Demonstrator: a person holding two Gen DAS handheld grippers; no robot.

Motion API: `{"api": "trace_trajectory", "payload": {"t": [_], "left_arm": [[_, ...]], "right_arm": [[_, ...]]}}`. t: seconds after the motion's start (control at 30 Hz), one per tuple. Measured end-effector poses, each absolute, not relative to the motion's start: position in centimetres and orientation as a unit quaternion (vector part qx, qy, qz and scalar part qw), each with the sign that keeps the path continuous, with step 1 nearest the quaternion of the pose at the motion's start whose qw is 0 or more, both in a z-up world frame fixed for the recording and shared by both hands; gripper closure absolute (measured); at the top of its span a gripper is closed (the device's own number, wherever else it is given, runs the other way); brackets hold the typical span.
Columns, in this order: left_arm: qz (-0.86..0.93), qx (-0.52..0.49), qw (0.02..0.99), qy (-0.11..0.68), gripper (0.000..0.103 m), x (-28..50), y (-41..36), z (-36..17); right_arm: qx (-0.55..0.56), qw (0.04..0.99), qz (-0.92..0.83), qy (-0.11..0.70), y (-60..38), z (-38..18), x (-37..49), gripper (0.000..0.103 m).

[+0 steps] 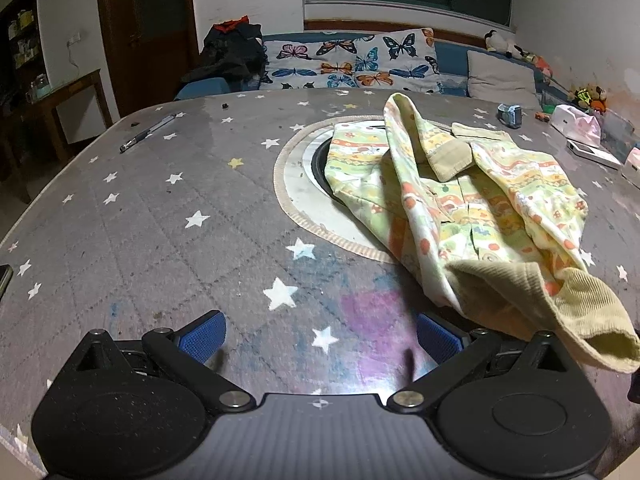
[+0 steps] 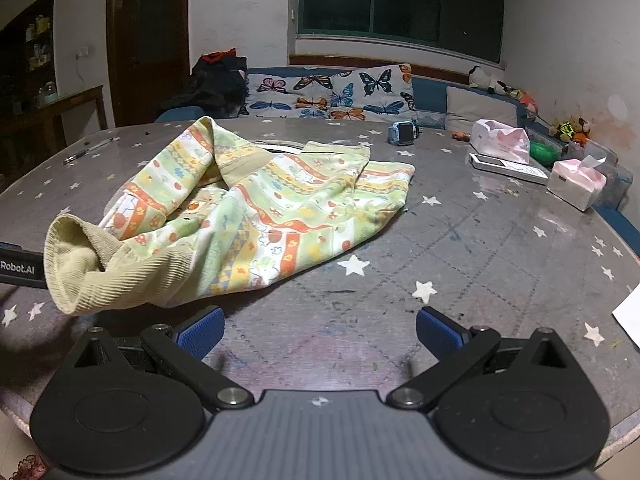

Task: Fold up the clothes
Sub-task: 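Move both tools toward the crumpled striped shirt on the table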

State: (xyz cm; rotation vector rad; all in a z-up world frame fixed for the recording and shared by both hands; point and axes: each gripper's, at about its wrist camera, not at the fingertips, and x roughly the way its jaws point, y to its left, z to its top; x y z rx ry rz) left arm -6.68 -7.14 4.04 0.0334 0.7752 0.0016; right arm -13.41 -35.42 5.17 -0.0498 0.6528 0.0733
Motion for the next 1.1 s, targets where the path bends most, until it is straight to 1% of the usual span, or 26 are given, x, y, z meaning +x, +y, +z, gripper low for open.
{"api": "trace_trajectory", "payload": {"t": [0.47, 1.1], "left_arm": [[-0.004, 0.024, 0.925, 0.378, 0.000, -7.0, -7.8, 4.2], [0.012, 0.022, 0.926, 0.376, 0.000, -5.7, -7.0, 4.6]], "right_arm": [[-0.024, 0.947, 0.044, 0.317, -34.9, 5.4, -13.5, 0.000], [-0.025, 0.945, 0.048, 0.323, -34.6, 5.2, -12.3, 0.001]]}}
